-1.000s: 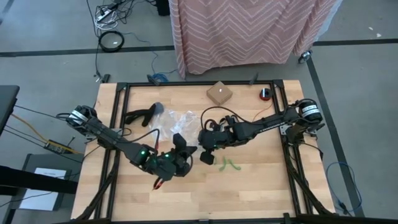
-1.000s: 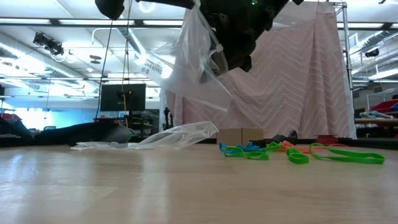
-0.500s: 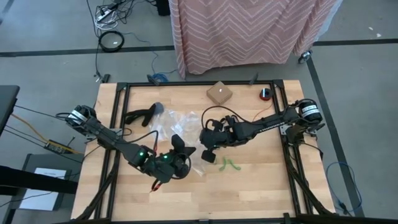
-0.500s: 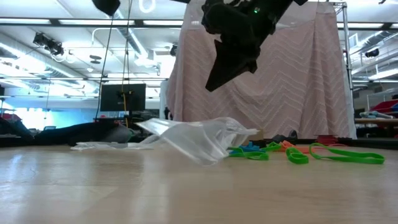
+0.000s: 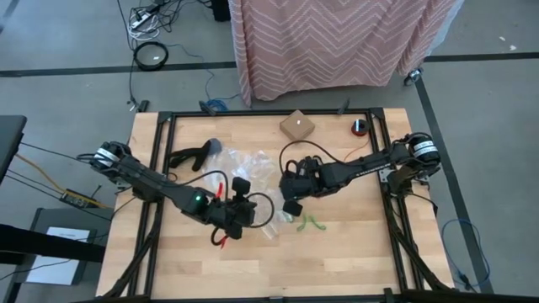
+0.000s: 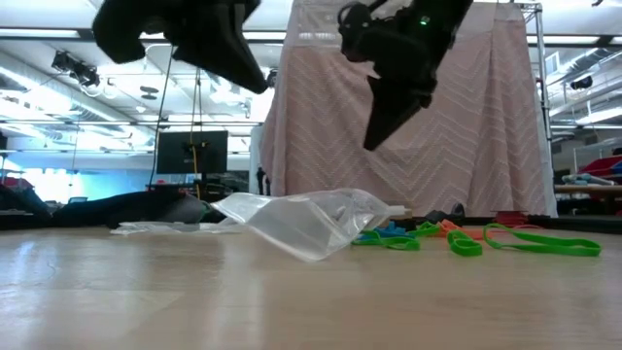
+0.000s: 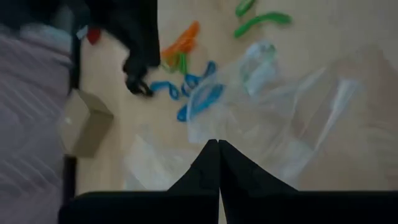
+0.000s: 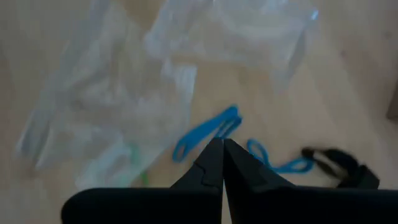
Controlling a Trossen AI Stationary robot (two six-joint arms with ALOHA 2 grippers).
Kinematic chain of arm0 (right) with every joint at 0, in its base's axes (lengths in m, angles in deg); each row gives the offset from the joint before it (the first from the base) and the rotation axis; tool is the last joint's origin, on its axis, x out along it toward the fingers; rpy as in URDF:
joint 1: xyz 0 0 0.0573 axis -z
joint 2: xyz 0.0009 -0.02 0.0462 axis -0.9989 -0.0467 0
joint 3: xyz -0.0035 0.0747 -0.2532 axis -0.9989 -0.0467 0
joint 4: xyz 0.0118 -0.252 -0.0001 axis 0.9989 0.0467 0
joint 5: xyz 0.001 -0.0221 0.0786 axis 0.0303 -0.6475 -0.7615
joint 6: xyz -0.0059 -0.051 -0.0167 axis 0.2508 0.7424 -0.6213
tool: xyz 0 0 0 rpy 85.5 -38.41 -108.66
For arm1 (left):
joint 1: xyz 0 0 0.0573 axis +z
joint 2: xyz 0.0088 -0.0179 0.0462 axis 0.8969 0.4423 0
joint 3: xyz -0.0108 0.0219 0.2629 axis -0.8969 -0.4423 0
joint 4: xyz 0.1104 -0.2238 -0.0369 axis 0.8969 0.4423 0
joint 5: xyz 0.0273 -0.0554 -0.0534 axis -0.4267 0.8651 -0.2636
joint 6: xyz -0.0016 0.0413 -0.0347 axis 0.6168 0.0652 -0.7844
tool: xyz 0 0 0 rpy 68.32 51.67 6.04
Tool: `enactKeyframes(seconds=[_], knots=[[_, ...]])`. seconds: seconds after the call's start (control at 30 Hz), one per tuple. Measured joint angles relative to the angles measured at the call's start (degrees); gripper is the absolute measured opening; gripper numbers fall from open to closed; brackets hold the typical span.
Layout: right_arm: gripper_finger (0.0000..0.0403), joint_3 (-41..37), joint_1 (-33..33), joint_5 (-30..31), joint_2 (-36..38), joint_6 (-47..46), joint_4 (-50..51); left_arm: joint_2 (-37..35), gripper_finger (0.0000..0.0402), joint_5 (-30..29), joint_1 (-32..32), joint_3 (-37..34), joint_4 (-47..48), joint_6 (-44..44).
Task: Sort rubber bands
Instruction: Open the transparent zip bag
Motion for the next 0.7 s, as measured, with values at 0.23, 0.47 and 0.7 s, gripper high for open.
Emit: enactKeyframes(seconds=[0.23,0.47,0.7], knots=[[0.0040,-2.09,0.68,-7.14,-0.08,-1.62,-1.46,0.04,0.0006,9.31,3.43,-6.31,-7.98,-4.48],[0.0122,-6.80,2.05,-10.87,-0.08,-2.54,-10.85,0.04,0.0006,15.81,5.87,-11.42,-15.49,-8.05],[0.0162,-11.58,4.24,-12.05,-0.13,-4.03,-19.58,-0.04,0.0007,17.18,6.18,-11.52,-15.69,-8.07]])
